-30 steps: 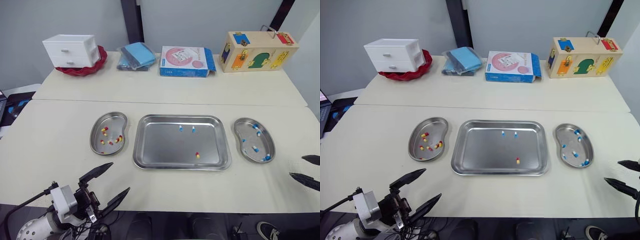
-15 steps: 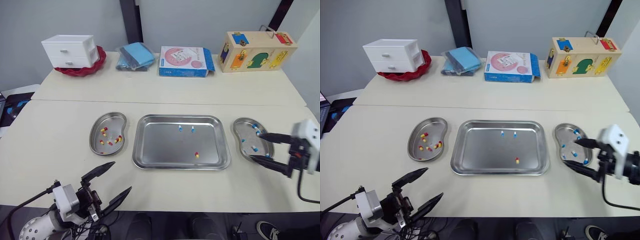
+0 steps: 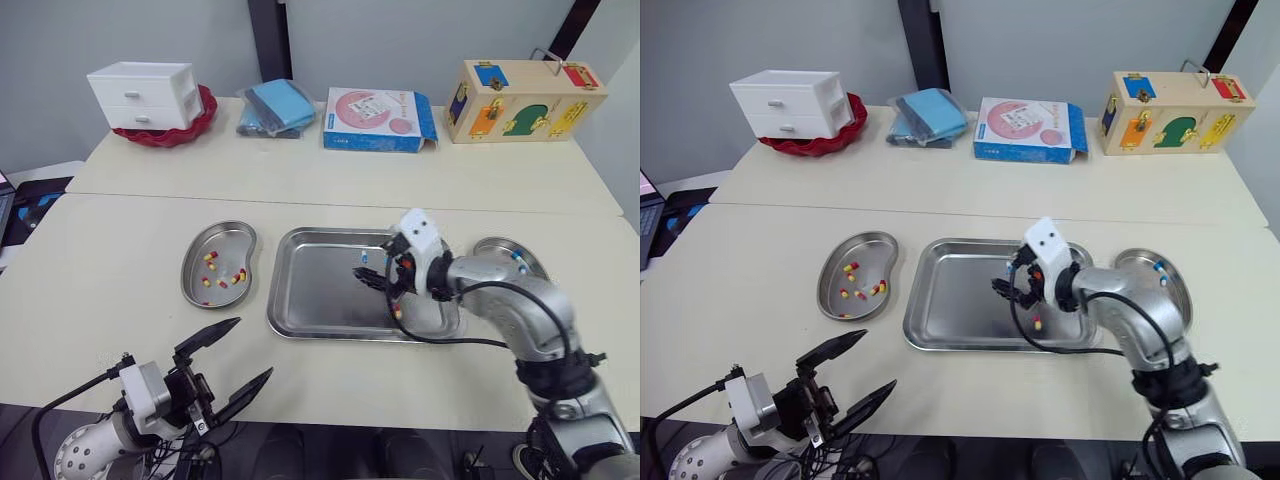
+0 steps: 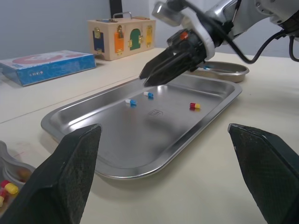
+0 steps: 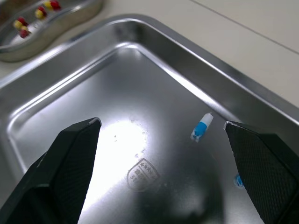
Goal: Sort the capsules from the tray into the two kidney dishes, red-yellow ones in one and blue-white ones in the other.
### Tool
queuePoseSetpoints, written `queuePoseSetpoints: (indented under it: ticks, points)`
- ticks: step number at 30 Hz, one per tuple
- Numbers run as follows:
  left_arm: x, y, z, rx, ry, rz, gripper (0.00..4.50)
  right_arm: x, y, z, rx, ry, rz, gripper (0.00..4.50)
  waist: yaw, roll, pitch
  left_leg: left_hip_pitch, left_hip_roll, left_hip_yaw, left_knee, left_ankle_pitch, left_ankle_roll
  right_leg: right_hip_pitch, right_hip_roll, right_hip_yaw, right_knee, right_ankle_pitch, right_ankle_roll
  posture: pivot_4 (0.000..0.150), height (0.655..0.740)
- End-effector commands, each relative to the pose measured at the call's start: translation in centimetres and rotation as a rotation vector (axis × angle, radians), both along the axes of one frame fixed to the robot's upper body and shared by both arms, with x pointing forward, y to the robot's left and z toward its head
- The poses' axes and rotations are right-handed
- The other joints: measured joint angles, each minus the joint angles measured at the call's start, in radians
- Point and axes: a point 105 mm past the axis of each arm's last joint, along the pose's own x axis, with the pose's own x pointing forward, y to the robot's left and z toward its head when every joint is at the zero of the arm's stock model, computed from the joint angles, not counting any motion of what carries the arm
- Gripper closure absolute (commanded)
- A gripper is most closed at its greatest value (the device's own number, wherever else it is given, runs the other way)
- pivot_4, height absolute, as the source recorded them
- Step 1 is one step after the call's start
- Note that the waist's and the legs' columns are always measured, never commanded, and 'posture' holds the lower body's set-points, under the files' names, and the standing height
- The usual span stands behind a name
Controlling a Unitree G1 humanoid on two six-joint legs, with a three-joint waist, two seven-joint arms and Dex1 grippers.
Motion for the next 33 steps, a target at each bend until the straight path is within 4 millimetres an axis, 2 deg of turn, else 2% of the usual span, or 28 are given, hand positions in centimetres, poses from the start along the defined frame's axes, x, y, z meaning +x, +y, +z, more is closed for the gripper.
queuePoseSetpoints:
  ticks: [1, 7, 17, 20, 25, 33]
  points:
    - [-0.2, -0.1, 0.6, 0.003, -0.021, -0.012, 0.00, 1.0, 1.0, 0.9, -0.016, -0.060, -0.027, 0.02, -0.002, 0.000, 0.000, 0.000, 0.000, 0.000, 0.000, 0.000, 0.000, -0.001, 0.000, 0.000, 0.002, 0.000, 0.000, 0.150, 0.7400]
    - [-0.2, -0.1, 0.7, 0.004, -0.022, -0.009, 0.00, 2.0, 2.5, 0.1, -0.035, -0.063, -0.055, 0.02, -0.014, 0.000, 0.000, 0.000, 0.000, 0.000, 0.001, 0.000, 0.000, -0.004, 0.001, 0.000, 0.009, -0.002, -0.003, 0.150, 0.7400]
    - [-0.1, 0.0, 0.8, 0.010, -0.023, -0.002, 0.00, 2.6, 3.4, -1.2, -0.072, -0.054, -0.071, 0.02, -0.024, 0.000, 0.000, 0.000, 0.000, 0.000, 0.001, 0.000, 0.000, -0.004, 0.001, 0.000, 0.009, -0.002, -0.003, 0.150, 0.7400]
    - [-0.1, -0.2, 0.9, 0.007, -0.027, -0.002, 0.00, 2.5, 3.9, -1.2, -0.068, -0.054, -0.058, 0.56, -0.025, 0.000, 0.000, 0.000, 0.000, 0.000, 0.001, 0.000, 0.000, -0.004, 0.001, 0.001, 0.010, -0.002, -0.003, 0.150, 0.7400]
    - [0.1, -0.4, 1.3, 0.000, -0.032, 0.003, 0.00, 2.2, 3.9, -1.6, -0.076, -0.047, -0.048, 2.19, -0.025, 0.000, 0.000, 0.000, 0.000, 0.000, 0.001, 0.000, 0.000, -0.004, 0.001, 0.001, 0.009, -0.002, -0.003, 0.150, 0.7400]
    - [-0.1, -0.1, 1.1, 0.006, -0.023, 0.010, 0.00, 2.1, 3.8, -1.7, -0.080, -0.047, -0.043, 4.28, -0.025, 0.000, 0.000, 0.000, 0.000, 0.000, 0.001, 0.000, 0.000, -0.004, 0.001, 0.001, 0.009, -0.002, -0.003, 0.150, 0.7400]
